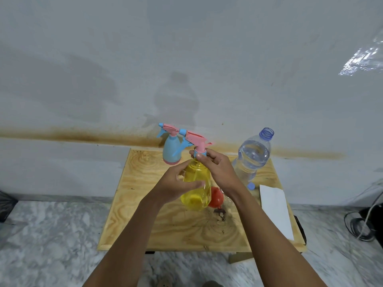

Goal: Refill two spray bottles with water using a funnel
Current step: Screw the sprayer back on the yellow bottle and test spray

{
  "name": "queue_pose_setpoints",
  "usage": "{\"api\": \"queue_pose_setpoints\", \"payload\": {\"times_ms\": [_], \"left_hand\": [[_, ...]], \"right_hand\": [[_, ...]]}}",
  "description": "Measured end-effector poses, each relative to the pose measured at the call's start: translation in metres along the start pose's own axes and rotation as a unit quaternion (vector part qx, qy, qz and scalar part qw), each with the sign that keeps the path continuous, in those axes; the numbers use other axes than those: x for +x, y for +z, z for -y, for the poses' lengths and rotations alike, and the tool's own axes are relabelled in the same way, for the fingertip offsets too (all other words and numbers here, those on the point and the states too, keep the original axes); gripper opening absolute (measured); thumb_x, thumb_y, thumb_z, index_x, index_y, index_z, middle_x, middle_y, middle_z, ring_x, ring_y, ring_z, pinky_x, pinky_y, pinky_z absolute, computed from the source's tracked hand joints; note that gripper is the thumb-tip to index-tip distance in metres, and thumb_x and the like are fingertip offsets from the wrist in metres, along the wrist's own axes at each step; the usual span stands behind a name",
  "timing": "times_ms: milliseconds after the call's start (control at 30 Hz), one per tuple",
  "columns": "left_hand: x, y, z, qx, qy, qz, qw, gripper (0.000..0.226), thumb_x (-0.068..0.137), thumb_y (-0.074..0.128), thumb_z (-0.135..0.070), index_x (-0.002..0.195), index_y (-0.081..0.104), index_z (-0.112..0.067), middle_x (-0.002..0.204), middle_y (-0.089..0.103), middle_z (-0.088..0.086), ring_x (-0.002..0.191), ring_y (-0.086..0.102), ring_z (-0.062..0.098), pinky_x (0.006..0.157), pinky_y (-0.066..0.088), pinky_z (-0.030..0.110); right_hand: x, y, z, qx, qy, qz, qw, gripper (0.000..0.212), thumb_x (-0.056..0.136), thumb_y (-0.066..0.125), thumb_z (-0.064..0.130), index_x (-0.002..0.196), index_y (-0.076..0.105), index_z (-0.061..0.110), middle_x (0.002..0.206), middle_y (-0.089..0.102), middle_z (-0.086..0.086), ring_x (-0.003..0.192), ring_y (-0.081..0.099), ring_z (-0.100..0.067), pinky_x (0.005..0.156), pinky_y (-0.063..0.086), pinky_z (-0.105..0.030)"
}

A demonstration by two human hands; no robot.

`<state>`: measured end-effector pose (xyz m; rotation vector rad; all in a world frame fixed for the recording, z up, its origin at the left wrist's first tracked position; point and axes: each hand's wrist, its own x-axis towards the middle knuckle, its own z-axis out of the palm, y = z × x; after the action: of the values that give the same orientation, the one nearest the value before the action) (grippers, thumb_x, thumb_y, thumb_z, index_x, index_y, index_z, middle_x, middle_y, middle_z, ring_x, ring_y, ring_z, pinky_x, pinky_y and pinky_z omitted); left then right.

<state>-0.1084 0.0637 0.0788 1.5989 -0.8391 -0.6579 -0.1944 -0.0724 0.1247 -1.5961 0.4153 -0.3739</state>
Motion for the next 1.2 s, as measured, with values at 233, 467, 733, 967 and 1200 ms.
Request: {"api": "queue_pose_setpoints", "payload": {"times_ms": [233,467,733,967,1200], "left_hand": [[-0.003,0.015,0.006,-0.007,-0.006,0.003,1.000,0.054,0.081,0.083,-0.025,0.131,0.063,-0.028,0.112,0.072,-0.009,0.101,0.063,0.003,0.092,0.048,0.019],[-0.016,0.041,0.009,-0.029,-0.072,-0.046,0.996,0.050,0.072,0.089,-0.028,0.106,0.055,-0.042,0.111,0.062,-0.012,0.102,0.061,-0.002,0.077,0.048,0.008],[-0.036,0.063,0.003,-0.084,-0.121,0.009,0.989,0.066,0.068,0.087,-0.041,0.127,0.062,-0.028,0.117,0.071,-0.006,0.113,0.065,0.007,0.100,0.050,0.031],[-0.056,0.069,0.003,-0.080,-0.161,0.051,0.982,0.058,0.071,0.086,-0.043,0.124,0.068,-0.029,0.109,0.075,-0.009,0.107,0.068,0.007,0.088,0.055,0.026],[-0.041,0.023,0.070,0.135,-0.236,-0.045,0.961,0.063,0.083,0.076,-0.047,0.137,0.056,-0.021,0.140,0.054,0.003,0.126,0.054,0.017,0.093,0.046,0.028]], "right_hand": [[-0.010,0.003,-0.013,-0.032,-0.019,-0.094,0.995,0.014,0.094,0.068,0.026,0.098,0.074,0.013,0.098,0.071,-0.022,0.080,0.064,-0.023,0.079,0.050,-0.029],[-0.017,-0.011,-0.015,-0.025,0.014,-0.197,0.980,0.028,0.082,0.079,0.039,0.098,0.072,0.017,0.092,0.075,0.003,0.087,0.070,-0.010,0.075,0.053,-0.020],[-0.028,-0.031,-0.002,0.011,0.131,-0.018,0.991,0.033,0.096,0.062,0.035,0.125,0.056,0.019,0.112,0.071,-0.012,0.086,0.072,-0.012,0.070,0.058,-0.023],[-0.038,-0.031,-0.012,0.005,0.121,0.011,0.993,0.037,0.094,0.053,0.009,0.130,0.059,0.016,0.122,0.070,0.006,0.069,0.072,-0.022,0.072,0.059,-0.037],[-0.052,-0.035,-0.034,-0.161,0.190,0.014,0.968,0.029,0.093,0.058,0.021,0.113,0.067,0.003,0.094,0.065,-0.002,0.076,0.057,-0.008,0.073,0.045,-0.028]]}}
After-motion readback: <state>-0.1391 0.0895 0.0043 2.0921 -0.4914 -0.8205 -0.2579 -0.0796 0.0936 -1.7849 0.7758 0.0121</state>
